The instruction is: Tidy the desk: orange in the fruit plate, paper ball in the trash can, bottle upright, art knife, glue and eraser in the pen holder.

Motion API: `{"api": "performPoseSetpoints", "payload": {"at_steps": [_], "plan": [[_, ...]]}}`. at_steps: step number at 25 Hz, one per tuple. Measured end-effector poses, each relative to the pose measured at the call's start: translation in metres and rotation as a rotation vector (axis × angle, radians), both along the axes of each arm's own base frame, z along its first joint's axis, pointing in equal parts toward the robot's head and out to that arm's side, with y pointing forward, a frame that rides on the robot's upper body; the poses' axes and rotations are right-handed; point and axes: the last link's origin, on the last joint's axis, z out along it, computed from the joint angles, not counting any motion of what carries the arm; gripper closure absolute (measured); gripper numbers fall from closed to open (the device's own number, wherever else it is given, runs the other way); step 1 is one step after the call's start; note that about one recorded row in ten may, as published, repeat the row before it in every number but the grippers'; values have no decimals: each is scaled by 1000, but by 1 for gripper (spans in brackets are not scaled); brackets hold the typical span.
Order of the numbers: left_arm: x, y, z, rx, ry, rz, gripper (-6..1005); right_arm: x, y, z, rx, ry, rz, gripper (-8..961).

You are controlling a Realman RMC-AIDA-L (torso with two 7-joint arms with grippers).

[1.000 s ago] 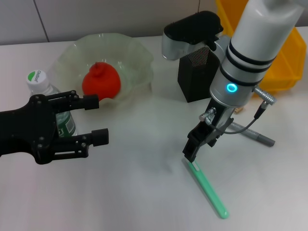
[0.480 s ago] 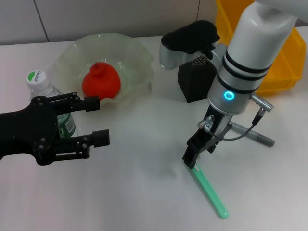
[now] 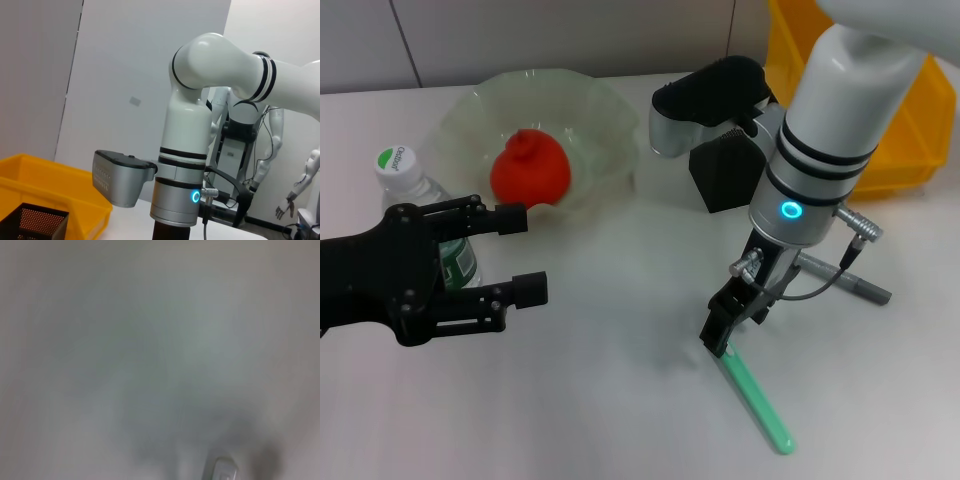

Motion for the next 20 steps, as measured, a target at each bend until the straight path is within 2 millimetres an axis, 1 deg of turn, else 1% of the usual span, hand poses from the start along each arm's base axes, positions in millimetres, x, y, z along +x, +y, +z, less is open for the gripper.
{"api": "performPoseSetpoints", "payload": {"at_steps": [20], "plan": [[-2, 1, -1, -3, -9, 8, 213, -1, 0, -4, -27, -44, 18, 261]]}}
